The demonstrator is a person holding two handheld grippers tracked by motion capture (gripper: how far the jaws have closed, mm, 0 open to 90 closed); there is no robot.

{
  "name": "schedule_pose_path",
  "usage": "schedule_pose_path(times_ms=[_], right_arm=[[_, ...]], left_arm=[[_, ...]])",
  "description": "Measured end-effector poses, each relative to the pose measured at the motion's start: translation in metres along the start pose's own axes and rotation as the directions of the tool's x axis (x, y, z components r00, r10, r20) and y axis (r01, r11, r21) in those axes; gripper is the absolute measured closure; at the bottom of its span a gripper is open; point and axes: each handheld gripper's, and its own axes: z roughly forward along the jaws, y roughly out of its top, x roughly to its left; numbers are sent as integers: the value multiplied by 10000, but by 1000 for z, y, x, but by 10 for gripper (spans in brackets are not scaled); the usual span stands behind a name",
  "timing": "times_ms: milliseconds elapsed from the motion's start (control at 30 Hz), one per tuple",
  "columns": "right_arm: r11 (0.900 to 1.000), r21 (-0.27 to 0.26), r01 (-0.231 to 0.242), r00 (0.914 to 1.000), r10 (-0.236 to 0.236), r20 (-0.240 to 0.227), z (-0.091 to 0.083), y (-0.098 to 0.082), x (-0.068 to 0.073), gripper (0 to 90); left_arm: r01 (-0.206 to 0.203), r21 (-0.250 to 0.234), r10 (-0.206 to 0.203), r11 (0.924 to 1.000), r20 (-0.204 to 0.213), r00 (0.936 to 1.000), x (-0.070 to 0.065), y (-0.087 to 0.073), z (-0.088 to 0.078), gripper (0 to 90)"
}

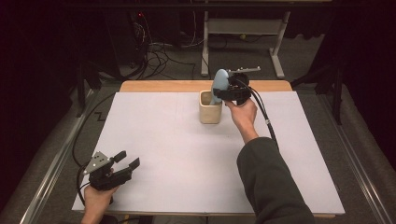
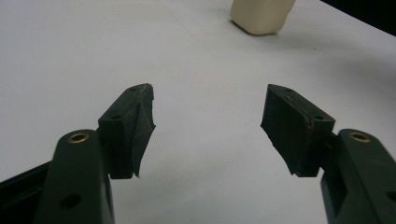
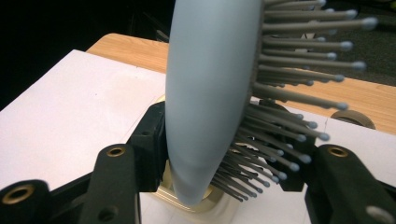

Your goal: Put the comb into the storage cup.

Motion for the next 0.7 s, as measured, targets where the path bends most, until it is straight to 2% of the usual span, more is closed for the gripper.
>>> schedule_pose_path(times_ms=[400,533,700], right_arm=[[9997,222,113,9999,-115,100,-2,1,-4,432],[9992,389,18,10000,-16,-41,-1,0,-8,361],[9993,371,-60,9999,65,-121,-2,0,-10,322]], left_arm=[[-9,18,9,10000,-5,10000,0,0,0,345],[10,29,-10,10000,7,10000,0,0,0,345],[3,19,-3,10000,-8,10000,0,0,0,345]])
